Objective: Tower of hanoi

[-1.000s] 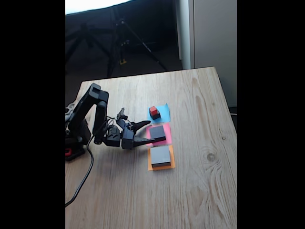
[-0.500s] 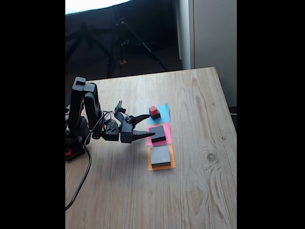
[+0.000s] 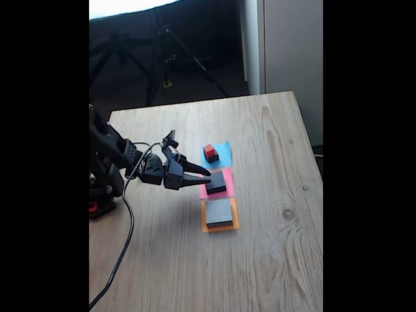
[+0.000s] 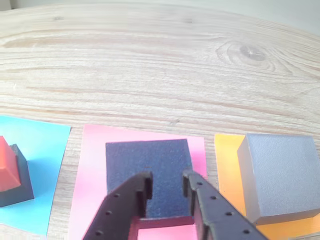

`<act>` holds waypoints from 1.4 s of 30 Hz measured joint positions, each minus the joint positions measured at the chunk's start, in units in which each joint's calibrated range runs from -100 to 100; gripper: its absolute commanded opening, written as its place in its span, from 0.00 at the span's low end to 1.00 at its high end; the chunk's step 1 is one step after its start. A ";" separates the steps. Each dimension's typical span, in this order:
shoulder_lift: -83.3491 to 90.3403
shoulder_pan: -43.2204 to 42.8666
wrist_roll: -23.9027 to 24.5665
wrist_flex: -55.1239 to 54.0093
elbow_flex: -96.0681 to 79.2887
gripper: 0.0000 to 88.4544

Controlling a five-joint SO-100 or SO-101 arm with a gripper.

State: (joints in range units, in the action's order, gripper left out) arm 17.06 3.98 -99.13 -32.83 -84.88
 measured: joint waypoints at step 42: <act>33.18 -19.51 0.17 100.00 48.59 0.30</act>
State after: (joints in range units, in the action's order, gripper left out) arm 50.24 -15.54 -98.96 67.17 -36.29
